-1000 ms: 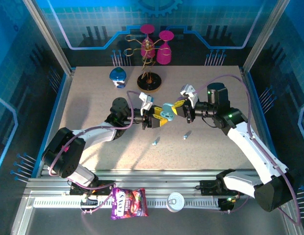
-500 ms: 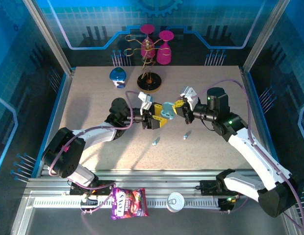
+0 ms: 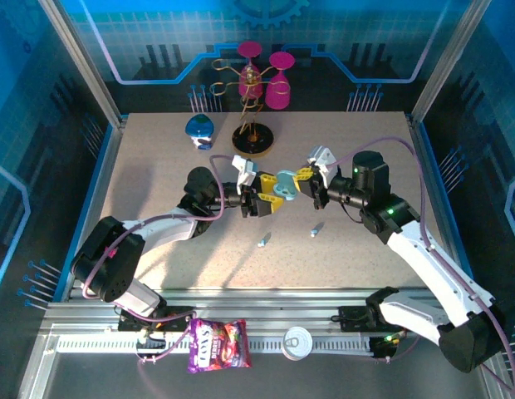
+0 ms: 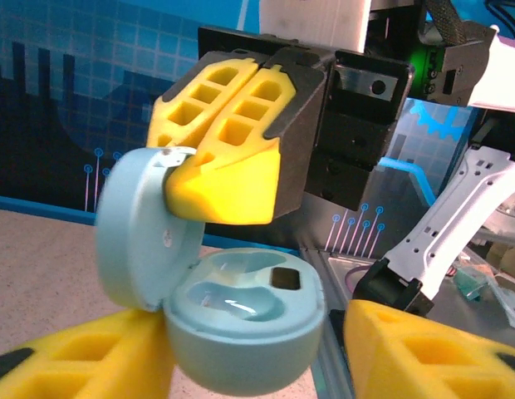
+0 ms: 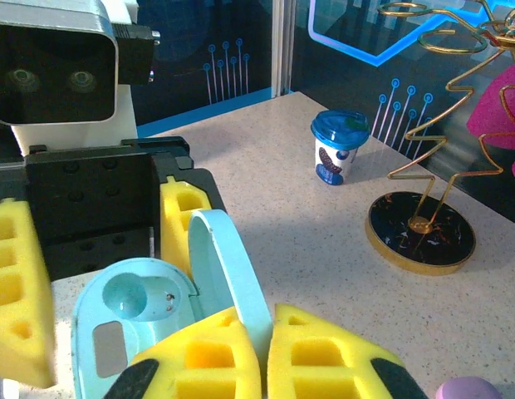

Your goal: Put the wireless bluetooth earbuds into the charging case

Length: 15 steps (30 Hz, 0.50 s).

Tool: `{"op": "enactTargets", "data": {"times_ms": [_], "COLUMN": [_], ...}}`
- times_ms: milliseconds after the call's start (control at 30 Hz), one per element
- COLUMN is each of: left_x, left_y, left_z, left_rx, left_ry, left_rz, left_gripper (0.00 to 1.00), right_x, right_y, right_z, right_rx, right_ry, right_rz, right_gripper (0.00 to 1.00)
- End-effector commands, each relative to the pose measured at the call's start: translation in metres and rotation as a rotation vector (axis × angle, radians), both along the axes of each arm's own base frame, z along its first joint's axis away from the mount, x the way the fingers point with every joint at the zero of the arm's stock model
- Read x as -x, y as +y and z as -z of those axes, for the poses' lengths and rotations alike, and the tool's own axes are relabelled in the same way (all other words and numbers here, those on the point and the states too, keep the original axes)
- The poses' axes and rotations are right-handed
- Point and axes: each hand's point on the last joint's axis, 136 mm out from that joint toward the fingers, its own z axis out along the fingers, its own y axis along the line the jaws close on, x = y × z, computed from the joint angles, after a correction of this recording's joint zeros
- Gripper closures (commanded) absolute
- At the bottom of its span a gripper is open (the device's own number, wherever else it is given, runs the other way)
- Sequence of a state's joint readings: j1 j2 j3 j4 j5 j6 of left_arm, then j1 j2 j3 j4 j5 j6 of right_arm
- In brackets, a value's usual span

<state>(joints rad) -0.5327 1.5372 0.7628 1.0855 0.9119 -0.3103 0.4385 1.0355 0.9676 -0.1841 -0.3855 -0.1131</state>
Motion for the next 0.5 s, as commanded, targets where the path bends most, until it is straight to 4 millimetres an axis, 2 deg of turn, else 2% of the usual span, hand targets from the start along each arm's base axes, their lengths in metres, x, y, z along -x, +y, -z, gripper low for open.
{"op": "enactTargets", "data": {"times_ms": [0,200,333,400,467], "left_x": [0.0033,0.0017,-0.0008,-0.0022,-0.0027], "left_y": [-0.001,-0.0012,-0.0015,-0.0016,-0.0017], "left_z": [-0.0065,-0.0055,-0.0041,-0.0037,-0.0041], "left_rx": [0.023,0.023,0.023,0.023,0.024], "left_ry": [-0.052,-0.047,-0.042,-0.039,-0.038], "left_rz": [0.008,0.001,-0.01,-0.015,-0.016], "left_gripper": [0.53,0.58,0.48,0.48,0.52], "right_x": [0.0037,0.0045,0.0063,0.0076,0.0083], "right_y": [0.0038,0.0045,0.0033,0.0031,0.0028], "right_z": [-0.0059,-0.0026,-0.0039,-0.0044,-0.0046], "right_rx": [-0.02,-0.016,-0.019,-0.02,-0.021], "right_ry": [-0.024,-0.015,-0.02,-0.021,-0.02], "right_rz": [-0.018,-0.024,-0.021,-0.023,-0.024], "right_gripper": [1.0,1.0,1.0,1.0,1.0]}}
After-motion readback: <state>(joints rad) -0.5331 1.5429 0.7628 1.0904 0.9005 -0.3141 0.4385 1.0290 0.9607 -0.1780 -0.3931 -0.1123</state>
